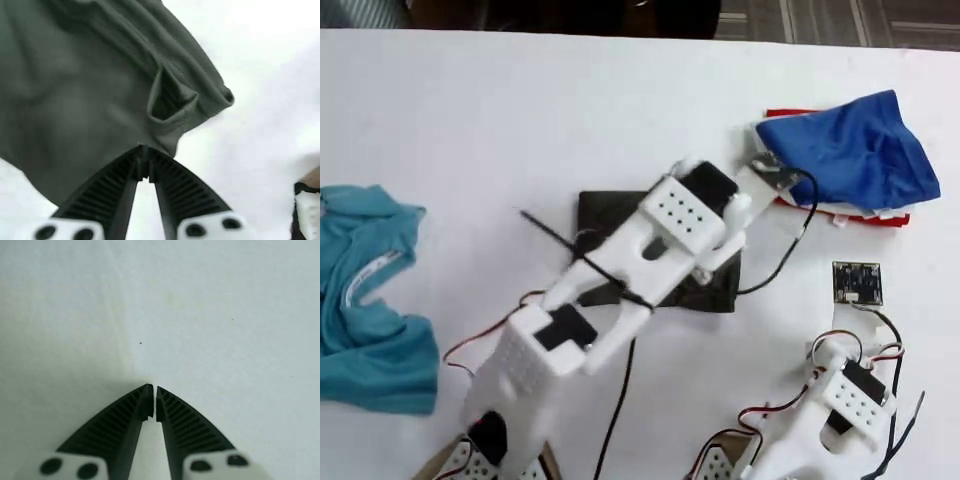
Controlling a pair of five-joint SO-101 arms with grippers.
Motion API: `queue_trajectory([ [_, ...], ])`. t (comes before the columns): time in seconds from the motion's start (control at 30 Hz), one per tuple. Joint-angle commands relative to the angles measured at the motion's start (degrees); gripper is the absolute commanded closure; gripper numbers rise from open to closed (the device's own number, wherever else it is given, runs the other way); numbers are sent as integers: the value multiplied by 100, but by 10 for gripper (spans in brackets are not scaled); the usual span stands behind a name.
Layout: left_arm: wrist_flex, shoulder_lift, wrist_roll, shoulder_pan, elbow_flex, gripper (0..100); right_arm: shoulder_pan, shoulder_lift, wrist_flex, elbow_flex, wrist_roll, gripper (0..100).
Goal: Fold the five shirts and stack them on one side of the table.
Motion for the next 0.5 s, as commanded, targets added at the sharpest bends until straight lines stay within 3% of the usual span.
queue_trajectory([
  [0.0,-527,-211,-132,-211,462,975,48,-145,-110,-26,-9,978],
  [0.27,-1503,396,18,422,1086,975,48,-145,-110,-26,-9,978],
  [0.47,-1257,396,18,659,585,975,48,-145,-110,-26,-9,978],
])
